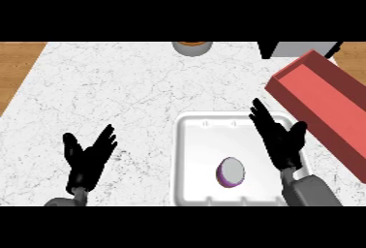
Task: Pick the can from the tray and place it in the cardboard box
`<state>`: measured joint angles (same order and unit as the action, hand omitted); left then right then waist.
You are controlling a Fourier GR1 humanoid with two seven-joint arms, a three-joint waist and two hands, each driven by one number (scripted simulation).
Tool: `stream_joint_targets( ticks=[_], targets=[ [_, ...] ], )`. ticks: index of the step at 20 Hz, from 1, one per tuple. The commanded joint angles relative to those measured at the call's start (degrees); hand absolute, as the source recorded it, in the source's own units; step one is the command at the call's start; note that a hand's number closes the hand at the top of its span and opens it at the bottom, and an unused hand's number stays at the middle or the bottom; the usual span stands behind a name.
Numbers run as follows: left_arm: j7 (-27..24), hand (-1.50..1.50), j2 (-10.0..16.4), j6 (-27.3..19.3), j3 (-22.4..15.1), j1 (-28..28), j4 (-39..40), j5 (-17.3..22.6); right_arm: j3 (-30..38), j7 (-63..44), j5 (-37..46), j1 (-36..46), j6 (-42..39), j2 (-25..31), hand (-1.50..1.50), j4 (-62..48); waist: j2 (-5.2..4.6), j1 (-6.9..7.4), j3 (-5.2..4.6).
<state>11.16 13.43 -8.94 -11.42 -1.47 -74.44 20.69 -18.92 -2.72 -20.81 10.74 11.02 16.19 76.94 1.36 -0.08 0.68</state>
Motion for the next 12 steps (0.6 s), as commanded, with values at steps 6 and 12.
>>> stream_joint_targets(
  ticks=[6, 12],
  targets=[
    [-11.4, 0.0, 13.3, 1.9, 1.0, -8.4, -9.7, -12.2, 10.4, 4.4, 13.0, 4.0, 16.8, 11.8, -1.5, 15.3, 3.87, -8.15, -1.17],
    [-13.5, 0.0, 15.3, 4.2, -0.1, -8.2, -14.4, -13.6, 4.2, -4.6, 28.3, -11.1, 23.0, 22.9, -1.5, 26.7, 1.0, -6.55, -1.1]
  ],
)
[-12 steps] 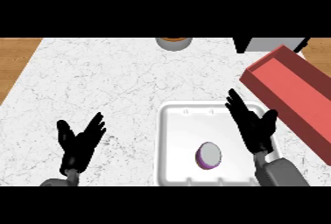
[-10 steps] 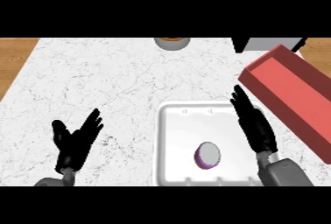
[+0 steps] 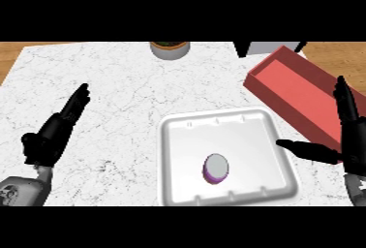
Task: Pick the can from the tray and place it in the cardboard box
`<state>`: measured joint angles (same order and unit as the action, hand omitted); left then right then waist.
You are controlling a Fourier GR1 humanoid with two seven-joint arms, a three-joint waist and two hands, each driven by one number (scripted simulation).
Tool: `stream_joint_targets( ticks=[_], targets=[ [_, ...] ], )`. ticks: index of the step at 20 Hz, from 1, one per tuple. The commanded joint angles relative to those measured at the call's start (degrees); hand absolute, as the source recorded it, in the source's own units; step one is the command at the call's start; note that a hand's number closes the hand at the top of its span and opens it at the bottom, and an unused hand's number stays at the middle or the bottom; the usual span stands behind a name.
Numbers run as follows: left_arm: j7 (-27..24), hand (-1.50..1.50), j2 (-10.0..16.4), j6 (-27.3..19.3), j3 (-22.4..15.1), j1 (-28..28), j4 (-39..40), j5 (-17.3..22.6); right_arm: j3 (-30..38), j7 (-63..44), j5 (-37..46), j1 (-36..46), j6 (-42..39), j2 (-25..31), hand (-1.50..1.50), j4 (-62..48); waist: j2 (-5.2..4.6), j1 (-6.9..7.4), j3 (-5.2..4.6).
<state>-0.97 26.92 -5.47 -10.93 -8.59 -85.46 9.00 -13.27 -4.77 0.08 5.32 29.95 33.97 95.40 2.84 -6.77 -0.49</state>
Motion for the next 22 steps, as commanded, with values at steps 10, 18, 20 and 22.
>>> stream_joint_targets(
  ticks=[10, 18, 20, 22],
  targets=[
    [-3.3, 0.0, 2.7, 4.4, -0.1, -3.4, -1.7, -1.9, -10.8, -24.9, 31.0, -18.1, -3.9, 18.4, -1.5, 29.8, -2.35, 3.53, -0.01],
    [-5.4, 0.0, 0.6, 5.5, -2.5, -3.3, -2.8, -3.0, -19.9, -51.1, 34.3, -9.3, -26.6, 19.8, -1.5, 39.5, -3.12, 8.28, 0.02],
    [-2.3, 0.0, -0.4, 5.2, -2.9, -6.3, -3.0, -2.9, -24.1, -56.9, 37.2, -6.8, -30.7, 17.7, -1.5, 39.8, -3.1, 8.29, 0.08],
    [-3.3, 0.0, 0.5, 5.5, -2.5, -5.1, -2.7, -3.4, -25.4, -63.6, 34.8, -3.2, -36.7, 16.7, -1.5, 42.3, -3.0, 8.86, 0.01]
  ],
)
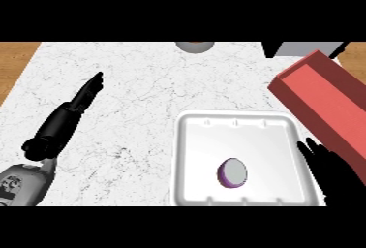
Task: Pick the can from the tray and place it in the cardboard box
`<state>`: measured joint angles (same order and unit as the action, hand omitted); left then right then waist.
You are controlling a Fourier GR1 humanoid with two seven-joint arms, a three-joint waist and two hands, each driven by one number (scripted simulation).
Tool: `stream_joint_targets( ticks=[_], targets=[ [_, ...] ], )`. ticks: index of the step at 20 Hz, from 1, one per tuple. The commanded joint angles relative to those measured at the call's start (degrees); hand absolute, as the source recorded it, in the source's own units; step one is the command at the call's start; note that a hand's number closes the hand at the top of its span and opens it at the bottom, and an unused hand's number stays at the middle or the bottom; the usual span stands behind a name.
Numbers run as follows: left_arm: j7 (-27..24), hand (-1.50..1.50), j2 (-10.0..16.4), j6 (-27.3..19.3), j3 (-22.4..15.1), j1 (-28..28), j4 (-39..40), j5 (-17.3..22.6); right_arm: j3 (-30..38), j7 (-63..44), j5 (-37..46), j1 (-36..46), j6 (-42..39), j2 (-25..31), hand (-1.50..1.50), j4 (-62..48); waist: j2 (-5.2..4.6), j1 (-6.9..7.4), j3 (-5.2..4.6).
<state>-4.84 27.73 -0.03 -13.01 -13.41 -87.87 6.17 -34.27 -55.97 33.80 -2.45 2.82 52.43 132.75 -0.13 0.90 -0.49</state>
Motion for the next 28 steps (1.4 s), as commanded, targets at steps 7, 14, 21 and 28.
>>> stream_joint_targets(
  ticks=[7, 14, 21, 28],
  targets=[
    [-0.9, 0.0, -1.1, 0.8, -0.2, -1.4, 2.2, -1.1, -10.2, -24.7, -0.1, 14.7, -16.6, -15.9, -1.5, -3.4, -0.19, 1.22, -0.01],
    [0.2, 0.0, -1.9, 0.3, -0.2, -0.9, 0.9, -1.7, -14.5, -29.1, 2.0, 17.8, -18.4, -28.1, -1.5, -11.5, 0.34, 0.01, 0.2],
    [-2.2, 0.0, -0.3, 2.3, 2.3, -0.4, 2.8, -1.0, -14.0, -29.2, 8.4, 20.9, -21.2, -35.4, -1.5, -20.5, 0.29, -0.64, 0.28],
    [2.9, 0.0, -1.4, 1.6, 2.5, -3.4, 1.1, -1.2, -10.5, -27.4, 9.7, 23.4, -25.7, -40.3, -1.5, -28.0, 0.21, -0.92, 0.37]
  ],
)
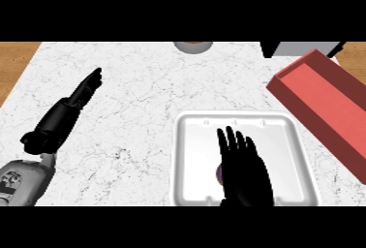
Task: Pick the can from the tray and place it in the cardboard box
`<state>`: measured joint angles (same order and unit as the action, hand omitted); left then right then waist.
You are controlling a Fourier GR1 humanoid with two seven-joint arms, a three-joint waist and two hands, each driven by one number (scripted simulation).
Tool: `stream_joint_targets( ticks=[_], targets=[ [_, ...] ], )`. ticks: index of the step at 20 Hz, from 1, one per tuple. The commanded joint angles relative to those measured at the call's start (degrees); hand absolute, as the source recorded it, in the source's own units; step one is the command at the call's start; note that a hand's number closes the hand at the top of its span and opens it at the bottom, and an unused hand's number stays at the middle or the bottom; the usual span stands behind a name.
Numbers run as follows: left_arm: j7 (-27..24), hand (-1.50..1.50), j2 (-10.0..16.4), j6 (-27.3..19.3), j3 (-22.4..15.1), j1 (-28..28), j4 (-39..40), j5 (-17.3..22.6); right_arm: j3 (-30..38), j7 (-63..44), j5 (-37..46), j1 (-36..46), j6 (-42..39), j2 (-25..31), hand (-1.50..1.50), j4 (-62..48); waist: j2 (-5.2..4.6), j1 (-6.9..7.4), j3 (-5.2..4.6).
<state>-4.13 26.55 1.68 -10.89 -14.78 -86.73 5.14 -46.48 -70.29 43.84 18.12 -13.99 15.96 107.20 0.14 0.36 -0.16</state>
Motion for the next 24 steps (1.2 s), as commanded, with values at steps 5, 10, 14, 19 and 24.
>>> stream_joint_targets(
  ticks=[5, 10, 14, 19, 24],
  targets=[
    [1.6, 0.0, -2.2, -1.0, -0.2, 0.1, -0.4, -1.1, -0.1, -12.1, 5.4, -1.5, -6.5, -6.9, -1.5, -5.3, 0.04, -0.62, 0.08],
    [0.1, 0.0, -2.2, -0.4, 0.6, 0.9, 0.1, -2.1, 1.1, -7.2, 8.3, -4.0, -5.7, -8.3, -1.5, -9.1, -0.08, -0.62, 0.11],
    [-1.6, 0.0, -3.1, -0.2, 0.8, 3.8, -1.2, -3.1, 4.8, -3.6, 9.1, -5.1, -7.6, -9.2, -1.5, -7.8, -0.04, -0.38, 0.13],
    [-2.7, 0.0, -3.5, 0.6, 2.2, 1.9, 1.3, -3.5, 7.4, -3.8, 11.7, -3.7, -10.5, -13.2, -1.5, -10.3, -0.16, -0.51, 0.1],
    [-0.8, 0.0, -2.0, 3.3, 3.8, 0.3, 0.9, -2.3, 9.0, 1.3, 16.8, -6.6, -5.2, -12.7, -1.5, -18.1, -0.21, -0.28, 0.15]
  ],
)
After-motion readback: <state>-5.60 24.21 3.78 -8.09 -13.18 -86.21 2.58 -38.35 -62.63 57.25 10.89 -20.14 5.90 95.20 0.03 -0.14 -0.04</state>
